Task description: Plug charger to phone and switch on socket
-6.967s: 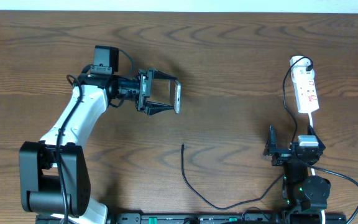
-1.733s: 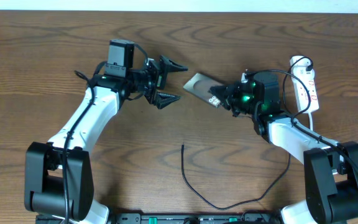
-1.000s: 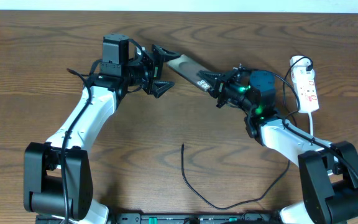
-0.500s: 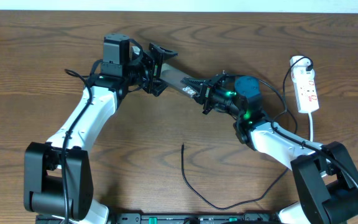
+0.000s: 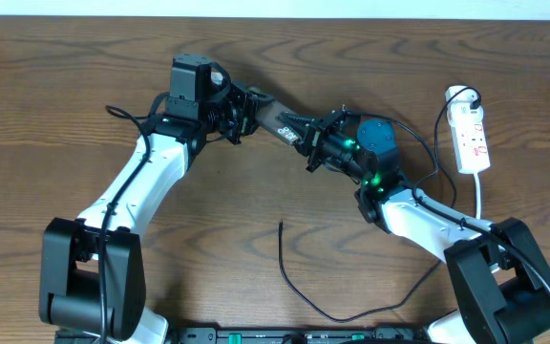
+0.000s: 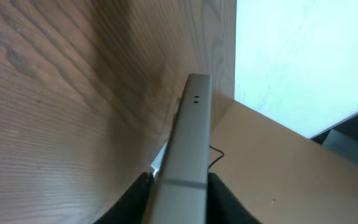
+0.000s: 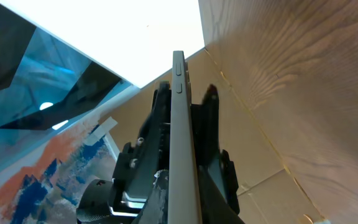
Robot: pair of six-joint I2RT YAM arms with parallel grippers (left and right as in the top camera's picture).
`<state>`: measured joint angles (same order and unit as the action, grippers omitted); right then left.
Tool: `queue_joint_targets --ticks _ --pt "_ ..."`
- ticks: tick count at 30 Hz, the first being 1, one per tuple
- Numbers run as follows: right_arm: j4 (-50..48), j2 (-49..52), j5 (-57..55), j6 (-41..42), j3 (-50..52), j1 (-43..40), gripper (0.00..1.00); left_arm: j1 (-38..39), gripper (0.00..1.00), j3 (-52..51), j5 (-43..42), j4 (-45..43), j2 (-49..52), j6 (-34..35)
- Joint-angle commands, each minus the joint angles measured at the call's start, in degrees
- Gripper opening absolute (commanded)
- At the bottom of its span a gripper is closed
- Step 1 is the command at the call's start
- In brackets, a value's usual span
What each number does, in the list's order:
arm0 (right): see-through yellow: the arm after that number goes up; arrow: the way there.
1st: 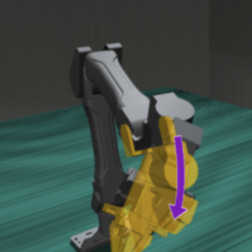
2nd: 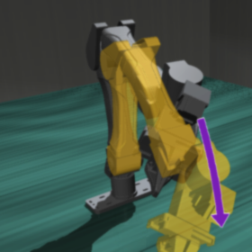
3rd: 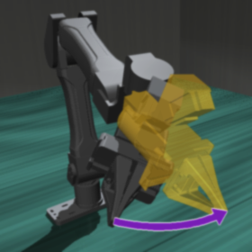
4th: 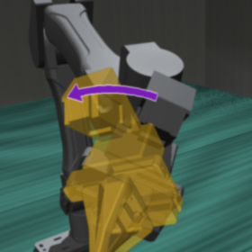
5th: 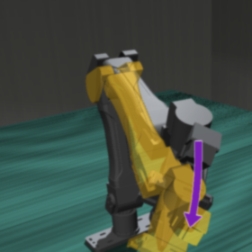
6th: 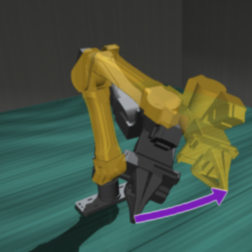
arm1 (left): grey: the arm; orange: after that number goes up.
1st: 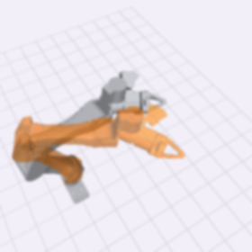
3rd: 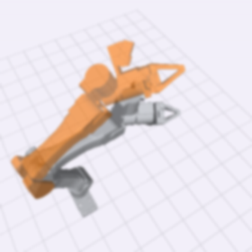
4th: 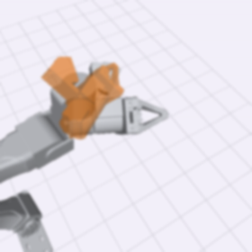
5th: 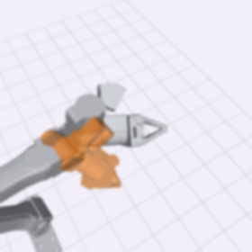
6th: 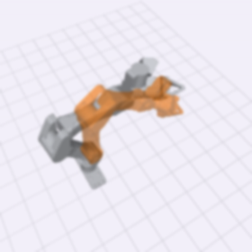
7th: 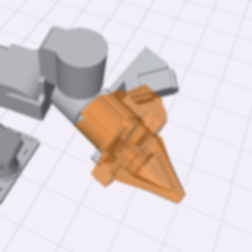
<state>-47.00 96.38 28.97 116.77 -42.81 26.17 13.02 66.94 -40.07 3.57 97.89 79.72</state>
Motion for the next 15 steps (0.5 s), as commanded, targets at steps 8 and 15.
queue_joint_targets --ticks 8,15 --pt "-1.03 -0.57 0.46 0.66 -1.01 1.57 0.04 0.46 0.07 0.37 0.74 -0.04 -1.11 -0.17" --pt "-1.64 -0.57 0.02 -0.04 -1.01 0.81 0.99 -1.33 0.07 0.37 0.57 -0.02 -1.11 -0.90"
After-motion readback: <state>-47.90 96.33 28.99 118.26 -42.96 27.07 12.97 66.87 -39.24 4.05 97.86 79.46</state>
